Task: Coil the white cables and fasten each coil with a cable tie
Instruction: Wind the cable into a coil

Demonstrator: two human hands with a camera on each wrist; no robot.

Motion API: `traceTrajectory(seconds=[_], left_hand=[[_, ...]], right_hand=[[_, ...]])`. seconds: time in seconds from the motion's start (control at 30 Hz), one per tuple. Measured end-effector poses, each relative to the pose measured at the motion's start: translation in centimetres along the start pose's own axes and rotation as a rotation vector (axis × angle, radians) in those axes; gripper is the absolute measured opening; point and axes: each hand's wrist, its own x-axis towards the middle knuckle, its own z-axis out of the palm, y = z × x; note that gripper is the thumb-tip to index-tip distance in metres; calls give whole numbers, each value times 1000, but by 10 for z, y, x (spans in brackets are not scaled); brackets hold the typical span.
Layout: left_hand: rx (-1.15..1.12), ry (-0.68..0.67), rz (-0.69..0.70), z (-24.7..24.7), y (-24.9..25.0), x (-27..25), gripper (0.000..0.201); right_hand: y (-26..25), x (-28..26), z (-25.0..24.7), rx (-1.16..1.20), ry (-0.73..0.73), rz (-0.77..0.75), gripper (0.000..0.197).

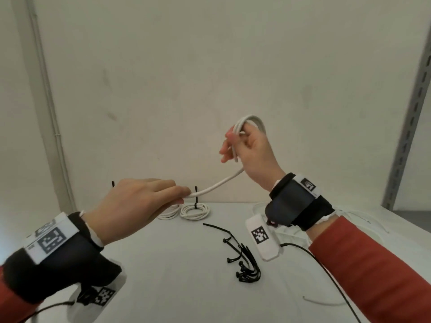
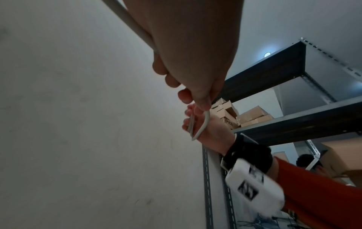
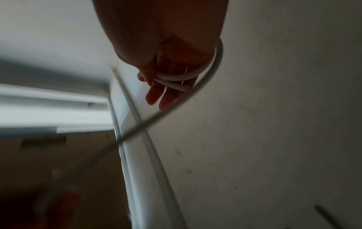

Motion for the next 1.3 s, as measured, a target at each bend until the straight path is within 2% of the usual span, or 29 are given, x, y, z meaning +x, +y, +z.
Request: traceTrajectory(seconds=[0.1,0.2,0.43,0.53,0.63,0.7,0.77,0.8,0.87,0.93,1.0,1.07,1.13,1.17,1.3], left_hand=[[49,32,-49,-12,-7,0,27],[119,49,-106,-24,-19,-2,23],[153,112,-181,-29,-37,3,23],[119,150,-210,-23,-37,11,21],[-22,234,-255,-10,-37,15,26],[-154,274,-269,7,-35,17,21],[-225,276,-318,25,-32,15,46],[-253,259,-358,33,-29,13,53],[-289,244,-414,48,-23,7,53],[-279,174,-464,62,-22,-3,55],[-234,37,-481,75,-20,-16,59],[-117,-65,-454,84,-18,-30,70],[33,-120,-432,88,-18,-37,97],[96,-131,-423,88,-18,-39,101],[211,-102,-241,87,-14,-39,83]], right_hand=[[9,-10,6,-330,-256,-39,12],[8,-20,7,-462,-433,-23,14],[-9,-40,20,-410,-545,26,51],[-13,-45,25,-194,-578,150,54],[-17,-46,24,271,-569,338,53],[-22,-46,21,530,-542,405,51],[-28,-46,19,708,-481,432,47],[-30,-46,18,775,-437,429,46],[-31,-45,14,884,-345,392,48],[-30,-42,6,980,-240,346,50],[-32,-38,-4,1051,-125,294,51],[-33,-34,-11,1065,-5,258,54],[-30,-32,-16,1068,94,242,56],[-27,-31,-17,1078,129,234,57],[-11,-26,-25,1123,269,177,55]])
